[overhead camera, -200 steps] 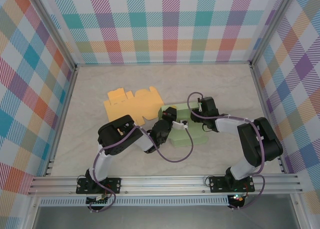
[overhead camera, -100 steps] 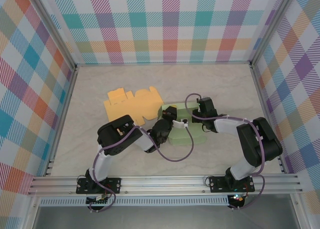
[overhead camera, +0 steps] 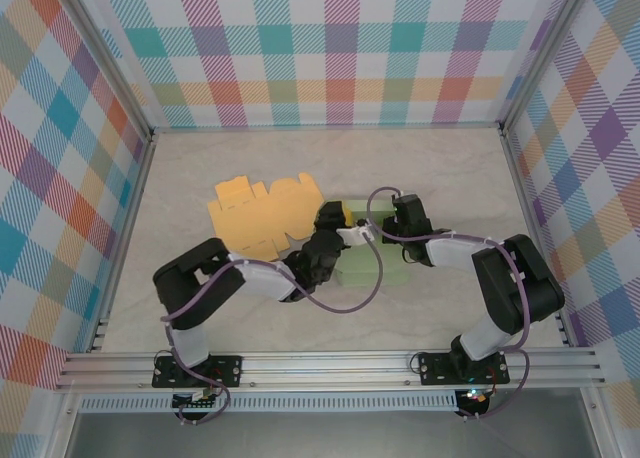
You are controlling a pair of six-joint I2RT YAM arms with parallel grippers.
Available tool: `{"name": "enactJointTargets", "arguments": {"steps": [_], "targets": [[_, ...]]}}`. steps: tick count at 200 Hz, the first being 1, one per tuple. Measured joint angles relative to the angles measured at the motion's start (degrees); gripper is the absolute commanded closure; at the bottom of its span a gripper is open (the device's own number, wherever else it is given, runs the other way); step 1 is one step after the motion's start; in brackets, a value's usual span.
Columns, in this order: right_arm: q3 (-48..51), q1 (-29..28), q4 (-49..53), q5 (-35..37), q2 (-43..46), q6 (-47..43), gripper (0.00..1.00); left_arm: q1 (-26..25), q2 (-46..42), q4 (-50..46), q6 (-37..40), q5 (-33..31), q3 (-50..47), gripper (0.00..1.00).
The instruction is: Fold the paper box
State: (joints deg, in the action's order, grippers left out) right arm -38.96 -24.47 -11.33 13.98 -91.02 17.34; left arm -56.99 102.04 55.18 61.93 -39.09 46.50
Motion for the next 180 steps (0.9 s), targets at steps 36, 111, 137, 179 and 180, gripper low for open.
{"name": "enactJointTargets", "arguments": {"steps": [36,111,137,179,180], "targets": [[0.07,0.00,0.00,0.46,0.17,0.15,1.00,0.00,-13.03,-10.58,-16.96,0.50,-2.16,0.50],[0.72,-0.02,1.88,1.62,6.01,0.07,1.00,4.26,-30.99,-30.60,-54.49,1.62,-3.89,0.00],[0.72,0.00,3.85,2.49,9.70,-0.76,1.00,9.01,-30.97,-39.82,-66.01,4.59,-1.46,0.00],[1.84,-0.02,5.68,3.23,14.88,-2.01,1.00,10.97,-27.04,-44.70,-75.32,10.80,2.32,0.00],[1.95,0.00,5.68,3.23,15.02,-2.01,1.00,10.97,-26.93,-44.74,-75.43,10.88,2.43,0.00]]}}
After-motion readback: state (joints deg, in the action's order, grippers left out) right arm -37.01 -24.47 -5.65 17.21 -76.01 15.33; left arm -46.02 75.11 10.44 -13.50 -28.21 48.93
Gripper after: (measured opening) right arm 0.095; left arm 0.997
